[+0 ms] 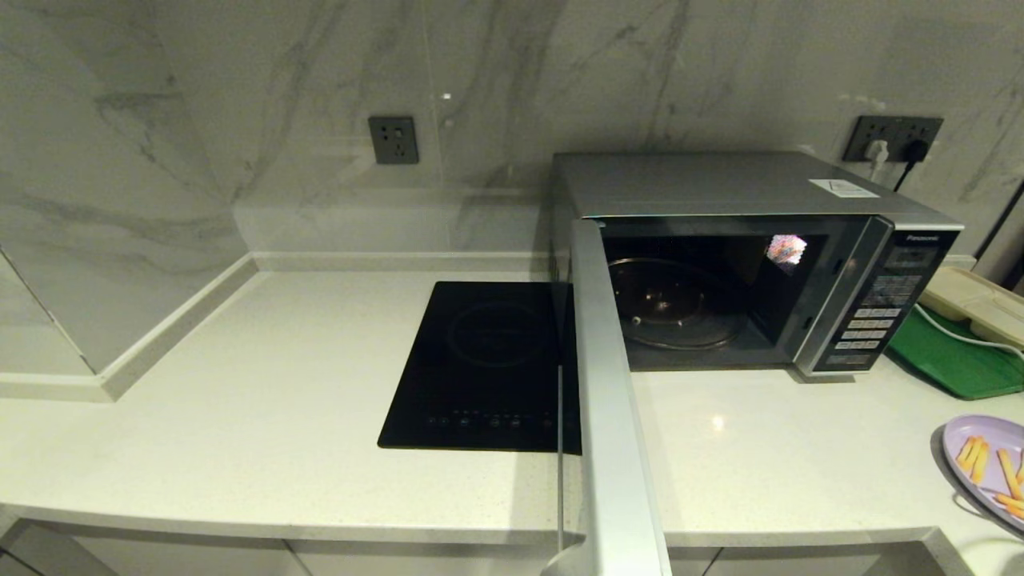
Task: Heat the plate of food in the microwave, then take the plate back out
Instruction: Put the plate in the microwave oven
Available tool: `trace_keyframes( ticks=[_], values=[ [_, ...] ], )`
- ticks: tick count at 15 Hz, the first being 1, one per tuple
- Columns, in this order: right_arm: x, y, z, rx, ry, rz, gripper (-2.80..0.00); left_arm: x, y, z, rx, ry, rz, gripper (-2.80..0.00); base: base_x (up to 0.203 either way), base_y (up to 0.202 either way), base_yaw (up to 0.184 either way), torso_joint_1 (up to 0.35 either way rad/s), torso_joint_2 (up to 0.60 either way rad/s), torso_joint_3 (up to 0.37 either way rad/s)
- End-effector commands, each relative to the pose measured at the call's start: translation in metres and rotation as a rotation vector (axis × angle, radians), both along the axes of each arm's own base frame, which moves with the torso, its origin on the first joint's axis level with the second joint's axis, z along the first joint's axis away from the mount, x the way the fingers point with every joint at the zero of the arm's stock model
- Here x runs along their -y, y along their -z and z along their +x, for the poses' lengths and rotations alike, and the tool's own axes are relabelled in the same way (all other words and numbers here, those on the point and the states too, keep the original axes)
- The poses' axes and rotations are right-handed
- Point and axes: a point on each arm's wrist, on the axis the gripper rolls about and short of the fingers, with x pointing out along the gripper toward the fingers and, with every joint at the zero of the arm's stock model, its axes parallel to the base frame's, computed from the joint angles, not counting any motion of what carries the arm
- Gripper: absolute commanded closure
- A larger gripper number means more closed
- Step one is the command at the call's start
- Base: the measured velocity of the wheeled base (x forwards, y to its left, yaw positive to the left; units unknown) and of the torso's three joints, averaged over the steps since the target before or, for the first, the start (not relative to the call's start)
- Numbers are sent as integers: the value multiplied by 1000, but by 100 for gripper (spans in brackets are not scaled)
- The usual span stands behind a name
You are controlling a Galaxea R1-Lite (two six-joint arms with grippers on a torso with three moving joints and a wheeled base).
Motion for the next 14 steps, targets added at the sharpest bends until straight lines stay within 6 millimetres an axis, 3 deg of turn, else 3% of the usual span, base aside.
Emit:
trace_keyframes(
  ticks=[1,14],
  values=[
    [5,12,-4,-21,22,34,-280,0,0,0,0,-1,-1,0,0,0,0,0,0,0],
    [16,31,5,-16,32,34,-280,0,0,0,0,-1,-1,0,0,0,0,0,0,0]
  ],
)
